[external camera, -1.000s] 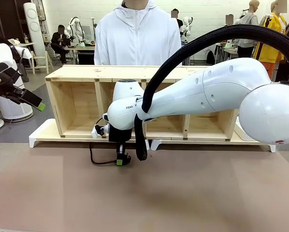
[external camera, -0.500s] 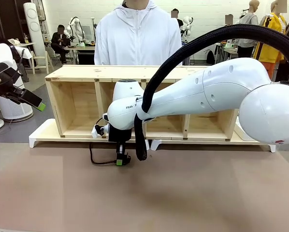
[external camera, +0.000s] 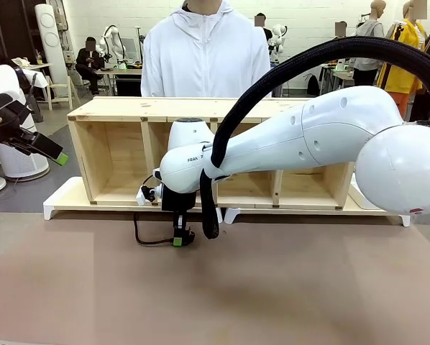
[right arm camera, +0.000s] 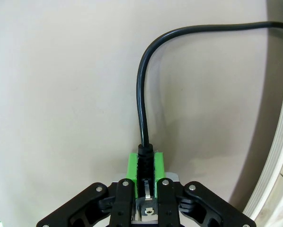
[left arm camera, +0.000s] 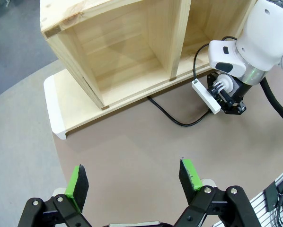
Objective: Perform cable management.
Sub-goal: Pull the grasped Power Cable to the location of the Power Strip.
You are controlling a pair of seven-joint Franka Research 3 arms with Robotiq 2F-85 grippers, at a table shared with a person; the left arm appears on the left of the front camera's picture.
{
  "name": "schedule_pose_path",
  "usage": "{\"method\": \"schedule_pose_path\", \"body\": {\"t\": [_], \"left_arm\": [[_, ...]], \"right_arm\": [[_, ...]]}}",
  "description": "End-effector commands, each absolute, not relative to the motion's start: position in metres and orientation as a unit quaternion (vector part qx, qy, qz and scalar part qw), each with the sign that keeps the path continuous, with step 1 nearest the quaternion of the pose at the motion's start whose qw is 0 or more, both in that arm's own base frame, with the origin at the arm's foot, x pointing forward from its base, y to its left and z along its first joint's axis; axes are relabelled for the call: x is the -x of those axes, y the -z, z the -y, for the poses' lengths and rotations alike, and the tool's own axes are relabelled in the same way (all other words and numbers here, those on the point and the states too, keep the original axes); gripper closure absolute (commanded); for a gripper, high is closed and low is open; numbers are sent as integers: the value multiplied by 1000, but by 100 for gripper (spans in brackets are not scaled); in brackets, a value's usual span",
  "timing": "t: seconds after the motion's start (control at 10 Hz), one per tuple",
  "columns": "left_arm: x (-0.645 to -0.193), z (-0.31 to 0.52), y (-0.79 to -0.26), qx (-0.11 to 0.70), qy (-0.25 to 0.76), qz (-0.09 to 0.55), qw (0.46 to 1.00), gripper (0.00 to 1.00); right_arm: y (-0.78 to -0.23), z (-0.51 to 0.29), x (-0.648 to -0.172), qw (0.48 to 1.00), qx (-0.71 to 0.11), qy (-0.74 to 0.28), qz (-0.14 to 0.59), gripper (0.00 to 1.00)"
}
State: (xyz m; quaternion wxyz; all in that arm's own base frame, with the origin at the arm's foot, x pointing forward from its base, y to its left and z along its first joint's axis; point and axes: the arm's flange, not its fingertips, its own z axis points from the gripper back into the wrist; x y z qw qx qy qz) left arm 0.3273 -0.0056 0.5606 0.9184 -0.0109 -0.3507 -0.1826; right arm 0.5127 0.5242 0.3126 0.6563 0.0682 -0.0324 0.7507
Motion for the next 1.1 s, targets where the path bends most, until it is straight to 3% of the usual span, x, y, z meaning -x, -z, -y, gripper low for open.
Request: {"method": "schedule_pose_path", "body": {"t": [0.0,0.6,0.8,1.0], "left_arm": [[-327,6,-561,16,176,351,920,0],[-327,6,-561,16,176,351,920,0],[-327,6,-561,16,176,351,920,0],[-327,6,-561,16,176,351,920,0]], "right_arm": [[-313,-524,-513,656,-68,-751,32,84],[-348,-486,-428,714,-43,-697,43,84],[-358,-464,-403,776,-45,-622,95,84],[-364,-448,-381,805,-55,-575,133,84]]}}
